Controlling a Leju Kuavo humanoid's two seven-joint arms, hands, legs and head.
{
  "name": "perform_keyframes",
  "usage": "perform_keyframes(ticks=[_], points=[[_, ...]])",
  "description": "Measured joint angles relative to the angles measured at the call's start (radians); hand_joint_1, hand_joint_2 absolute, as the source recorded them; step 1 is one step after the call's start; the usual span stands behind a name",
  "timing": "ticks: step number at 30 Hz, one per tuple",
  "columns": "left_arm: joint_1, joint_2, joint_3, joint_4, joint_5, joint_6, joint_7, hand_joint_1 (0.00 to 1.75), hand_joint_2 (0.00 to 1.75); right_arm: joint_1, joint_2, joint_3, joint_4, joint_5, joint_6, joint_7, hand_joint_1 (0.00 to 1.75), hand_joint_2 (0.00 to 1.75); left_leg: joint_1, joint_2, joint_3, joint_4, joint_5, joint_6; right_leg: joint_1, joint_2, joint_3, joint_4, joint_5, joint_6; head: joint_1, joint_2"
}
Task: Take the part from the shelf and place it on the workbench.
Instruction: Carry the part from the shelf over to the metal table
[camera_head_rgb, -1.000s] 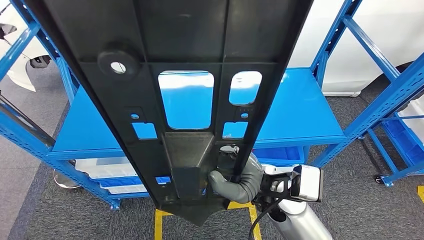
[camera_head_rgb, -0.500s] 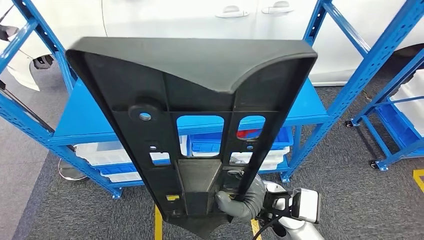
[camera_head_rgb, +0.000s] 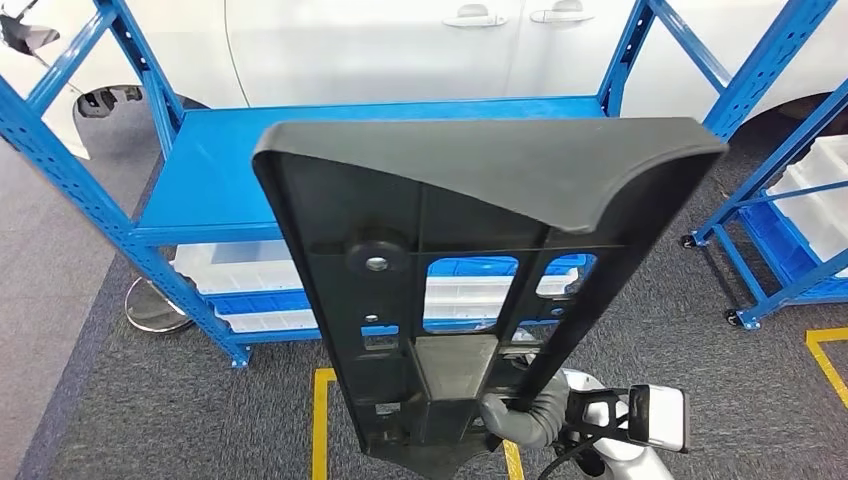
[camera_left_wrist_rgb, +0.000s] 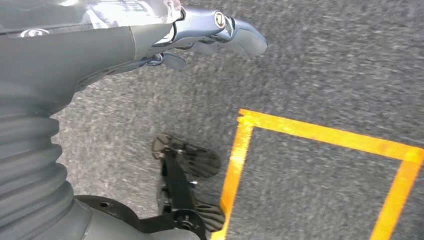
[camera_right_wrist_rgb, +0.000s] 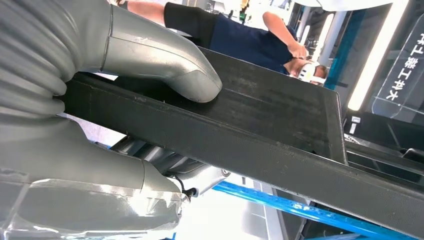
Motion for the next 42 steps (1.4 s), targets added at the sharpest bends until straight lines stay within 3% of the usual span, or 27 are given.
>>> perform_keyframes(ticks=[1, 2, 3, 4, 6, 8, 9, 11, 13, 16, 17, 18, 19, 20, 22, 24, 26, 28, 31, 33, 34, 36, 38, 39, 41, 42], points=[[0.000, 0.000, 0.000, 0.000, -0.003, 0.000, 0.001, 0.00, 1.75, 0.000, -0.001, -0.009, -0.001, -0.006, 0.010, 0.000, 1.75, 1.75, 0.000, 0.000, -0.017, 0.001, 0.012, 0.001, -0.003, 0.000, -0.016, 0.070, -0.042, 0.005, 0.001, 0.000], [0.001, 0.000, 0.000, 0.000, -0.008, 0.000, 0.002, 0.00, 1.75, -0.001, -0.001, -0.019, -0.002, -0.014, 0.020, 0.000, 1.75, 1.75, 0.000, 0.000, -0.034, 0.002, 0.023, 0.000, -0.005, 0.000, -0.024, 0.126, -0.059, 0.009, 0.001, 0.000], [0.001, 0.000, 0.000, 0.000, -0.012, 0.000, 0.004, 0.00, 1.75, -0.001, -0.001, -0.028, -0.002, -0.020, 0.029, 0.000, 1.75, 1.75, 0.000, 0.000, -0.051, 0.004, 0.034, -0.002, -0.008, 0.000, -0.018, 0.153, -0.051, 0.012, 0.001, 0.000], [0.001, 0.000, 0.000, 0.000, -0.016, 0.000, 0.006, 0.00, 1.75, -0.003, -0.001, -0.037, -0.004, -0.024, 0.036, 0.000, 1.75, 1.75, 0.000, 0.000, -0.067, 0.006, 0.043, -0.005, -0.010, 0.000, 0.006, 0.143, -0.023, 0.014, 0.001, 0.000], [0.001, 0.000, 0.000, 0.000, -0.022, 0.000, 0.012, 0.00, 1.75, -0.008, 0.003, -0.052, -0.011, -0.025, 0.040, -0.001, 1.75, 1.75, 0.000, 0.000, -0.093, 0.015, 0.060, -0.013, -0.014, 0.000, 0.104, 0.026, 0.021, 0.012, 0.001, 0.000], [0.001, 0.000, 0.000, 0.000, -0.027, -0.002, 0.019, 0.00, 1.75, -0.014, 0.013, -0.059, -0.022, -0.021, 0.034, -0.001, 1.75, 1.75, -0.002, 0.000, -0.108, 0.024, 0.071, -0.024, -0.011, 0.000, 0.199, -0.114, 0.003, 0.002, 0.000, 0.000], [0.000, 0.000, 0.000, 0.000, -0.030, -0.004, 0.024, 0.00, 1.75, -0.016, 0.019, -0.060, -0.027, -0.017, 0.028, -0.001, 1.75, 1.75, -0.002, 0.000, -0.110, 0.026, 0.077, -0.030, -0.008, 0.000, 0.221, -0.151, -0.013, -0.006, -0.001, 0.000], [0.000, 0.000, 0.000, 0.000, -0.035, -0.009, 0.038, 0.00, 1.75, -0.016, 0.029, -0.059, -0.038, -0.008, 0.015, -0.002, 1.75, 1.75, 0.001, 0.002, -0.112, 0.026, 0.087, -0.044, -0.005, 0.000, 0.221, -0.165, -0.011, -0.025, -0.002, 0.000], [0.000, 0.001, 0.000, 0.000, -0.039, -0.013, 0.051, 0.00, 1.75, -0.016, 0.040, -0.058, -0.049, 0.002, 0.002, -0.002, 1.75, 1.75, 0.004, 0.001, -0.125, 0.056, 0.057, -0.054, -0.005, 0.002, 0.213, -0.169, 0.004, -0.044, -0.003, 0.000], [0.001, 0.003, 0.000, 0.000, -0.048, -0.017, 0.068, 0.00, 1.75, -0.016, 0.056, -0.050, -0.060, 0.012, -0.018, -0.002, 1.75, 1.75, 0.006, -0.001, -0.190, 0.235, -0.061, -0.060, 0.000, 0.013, 0.193, -0.169, 0.023, -0.057, -0.007, 0.000], [0.001, 0.004, 0.000, 0.000, -0.051, -0.016, 0.073, 0.00, 1.75, -0.016, 0.058, -0.046, -0.061, 0.016, -0.025, -0.002, 1.75, 1.75, 0.006, -0.001, -0.206, 0.291, -0.083, -0.061, 0.002, 0.018, 0.186, -0.167, 0.028, -0.058, -0.006, 0.000], [0.001, 0.005, 0.000, 0.000, -0.054, -0.014, 0.077, 0.00, 1.75, -0.016, 0.059, -0.041, -0.062, 0.021, -0.032, -0.002, 1.75, 1.75, 0.006, -0.002, -0.206, 0.315, -0.086, -0.061, 0.004, 0.025, 0.180, -0.164, 0.031, -0.058, -0.007, 0.000], [0.002, 0.007, 0.000, 0.000, -0.057, -0.011, 0.081, 0.00, 1.75, -0.017, 0.059, -0.037, -0.063, 0.026, -0.038, -0.002, 1.75, 1.75, 0.006, -0.004, -0.186, 0.296, -0.068, -0.058, 0.006, 0.033, 0.175, -0.161, 0.033, -0.058, -0.007, 0.000], [0.002, 0.008, 0.000, 0.000, -0.061, -0.008, 0.085, 0.00, 1.75, -0.019, 0.060, -0.033, -0.065, 0.031, -0.043, -0.002, 1.75, 1.75, 0.005, -0.011, -0.147, 0.239, -0.040, -0.053, 0.007, 0.042, 0.172, -0.159, 0.035, -0.057, -0.007, 0.000], [0.002, 0.013, 0.000, 0.000, -0.069, -0.004, 0.092, 0.00, 1.75, -0.028, 0.061, -0.027, -0.072, 0.036, -0.051, -0.001, 1.75, 1.75, 0.005, -0.050, -0.062, 0.100, -0.001, -0.040, 0.007, 0.059, 0.168, -0.154, 0.037, -0.053, -0.005, 0.000], [0.003, 0.017, 0.000, 0.000, -0.076, -0.001, 0.098, 0.00, 1.75, -0.042, 0.061, -0.025, -0.080, 0.036, -0.059, 0.003, 1.75, 1.75, 0.004, -0.078, -0.024, 0.033, 0.002, -0.033, 0.003, 0.077, 0.161, -0.152, 0.042, -0.043, -0.003, 0.000], [0.002, 0.020, 0.000, 0.000, -0.077, -0.001, 0.101, 0.00, 1.75, -0.050, 0.061, -0.024, -0.088, 0.034, -0.066, 0.009, 1.75, 1.75, 0.004, -0.064, -0.020, 0.019, 0.004, -0.030, 0.002, 0.095, 0.153, -0.154, 0.048, -0.030, -0.003, 0.000], [-0.001, 0.022, 0.000, 0.000, -0.079, -0.001, 0.102, 0.00, 1.75, -0.055, 0.061, -0.023, -0.095, 0.033, -0.068, 0.012, 1.75, 1.75, 0.009, -0.039, -0.017, 0.003, 0.011, -0.021, 0.004, 0.079, 0.136, -0.129, 0.032, -0.020, 0.001, 0.000], [-0.001, 0.023, 0.000, 0.000, -0.084, -0.001, 0.104, 0.00, 1.75, -0.064, 0.061, -0.021, -0.101, 0.034, -0.076, 0.012, 1.75, 1.75, 0.010, -0.003, -0.017, -0.006, 0.017, -0.014, 0.001, 0.022, 0.052, 0.035, -0.049, -0.009, 0.010, 0.000], [0.000, 0.023, -0.001, 0.000, -0.092, 0.000, 0.108, 0.00, 1.75, -0.060, 0.056, -0.020, -0.108, 0.038, -0.092, 0.014, 1.75, 1.75, 0.009, 0.020, -0.018, -0.005, 0.016, -0.014, -0.005, 0.012, 0.006, 0.122, -0.067, -0.001, 0.010, 0.000], [0.000, 0.024, -0.001, 0.000, -0.096, 0.000, 0.110, 0.00, 1.75, -0.057, 0.051, -0.018, -0.116, 0.042, -0.105, 0.014, 1.75, 1.75, 0.009, 0.032, -0.019, -0.003, 0.015, -0.015, -0.008, 0.008, 0.008, 0.116, -0.050, 0.002, 0.011, 0.000], [-0.003, 0.028, -0.002, 0.000, -0.104, -0.001, 0.111, 0.00, 1.75, -0.048, 0.038, -0.011, -0.142, 0.059, -0.135, 0.012, 1.75, 1.75, 0.009, 0.051, -0.018, 0.004, 0.009, -0.020, -0.010, -0.021, 0.066, -0.005, 0.017, 0.002, 0.011, 0.000], [-0.004, 0.035, -0.003, 0.000, -0.113, -0.005, 0.110, 0.00, 1.75, -0.032, 0.027, 0.004, -0.176, 0.093, -0.168, 0.007, 1.75, 1.75, 0.003, 0.066, -0.018, 0.013, 0.002, -0.030, -0.004, -0.065, 0.118, -0.118, 0.058, -0.009, 0.010, 0.000], [-0.004, 0.040, -0.004, 0.000, -0.117, -0.008, 0.108, 0.00, 1.75, -0.024, 0.024, 0.012, -0.192, 0.111, -0.183, 0.004, 1.75, 1.75, 0.000, 0.074, -0.018, 0.016, -0.001, -0.036, 0.000, -0.075, 0.125, -0.139, 0.061, -0.016, 0.009, 0.000], [-0.004, 0.048, -0.004, 0.000, -0.124, -0.018, 0.101, 0.00, 1.75, -0.009, 0.017, 0.030, -0.219, 0.137, -0.211, 0.002, 1.75, 1.75, -0.001, 0.093, -0.016, 0.017, -0.005, -0.047, 0.003, -0.056, 0.120, -0.141, 0.061, -0.031, 0.007, 0.000], [-0.005, 0.052, -0.004, 0.000, -0.127, -0.022, 0.098, 0.00, 1.75, -0.001, 0.012, 0.037, -0.231, 0.146, -0.224, 0.002, 1.75, 1.75, 0.001, 0.091, -0.016, 0.021, -0.011, -0.053, 0.002, -0.046, 0.119, -0.143, 0.063, -0.036, 0.005, 0.000]])
